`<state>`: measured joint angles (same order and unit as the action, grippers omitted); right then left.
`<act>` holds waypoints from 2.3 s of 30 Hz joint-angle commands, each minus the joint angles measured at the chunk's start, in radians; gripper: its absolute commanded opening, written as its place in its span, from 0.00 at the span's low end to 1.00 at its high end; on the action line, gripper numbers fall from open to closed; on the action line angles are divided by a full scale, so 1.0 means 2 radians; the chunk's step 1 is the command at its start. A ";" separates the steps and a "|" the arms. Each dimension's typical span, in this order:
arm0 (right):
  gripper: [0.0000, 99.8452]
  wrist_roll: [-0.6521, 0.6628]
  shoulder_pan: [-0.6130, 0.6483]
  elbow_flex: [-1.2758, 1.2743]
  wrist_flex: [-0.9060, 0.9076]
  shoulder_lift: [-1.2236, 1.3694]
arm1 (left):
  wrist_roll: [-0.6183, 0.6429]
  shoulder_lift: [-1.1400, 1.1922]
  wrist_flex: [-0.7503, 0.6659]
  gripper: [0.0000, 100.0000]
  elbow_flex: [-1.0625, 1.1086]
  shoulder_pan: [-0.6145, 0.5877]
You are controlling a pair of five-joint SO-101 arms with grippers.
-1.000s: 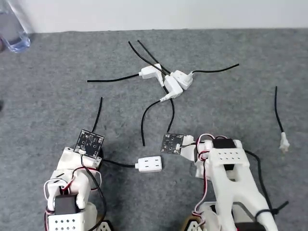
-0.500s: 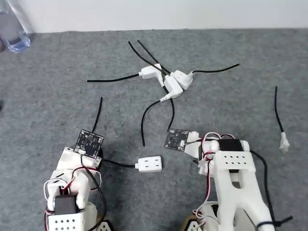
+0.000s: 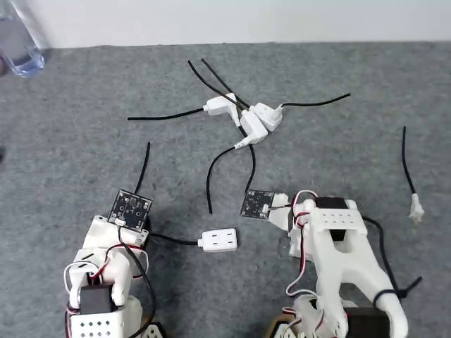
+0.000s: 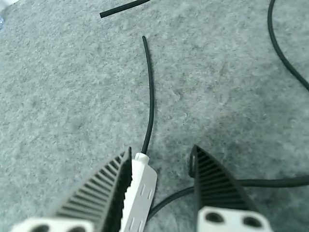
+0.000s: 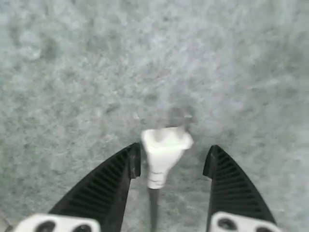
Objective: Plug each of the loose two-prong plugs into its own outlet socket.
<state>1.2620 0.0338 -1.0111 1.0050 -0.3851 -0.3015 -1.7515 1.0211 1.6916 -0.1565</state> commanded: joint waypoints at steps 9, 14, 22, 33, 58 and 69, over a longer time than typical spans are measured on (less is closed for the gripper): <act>0.22 0.001 -0.011 0.043 0.016 0.003 | 0.002 -0.002 -0.013 0.19 -0.003 -0.002; 0.22 0.001 -0.010 0.043 -0.001 0.028 | 0.002 -0.002 -0.013 0.19 -0.003 -0.002; 0.22 0.001 -0.018 0.046 -0.040 0.070 | 0.002 -0.002 -0.013 0.19 -0.003 -0.002; 0.18 0.004 -0.016 0.047 -0.051 0.086 | 0.002 -0.002 -0.013 0.19 -0.003 -0.002; 0.17 -0.054 0.016 0.047 -0.056 0.090 | 0.002 -0.002 -0.012 0.19 -0.003 -0.002; 0.11 -0.074 -0.002 0.044 -0.049 0.090 | 0.002 -0.002 -0.011 0.19 -0.003 -0.002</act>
<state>1.1254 0.0368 -0.9436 0.9037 -0.2194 -0.3015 -1.7515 1.0211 1.6916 -0.1565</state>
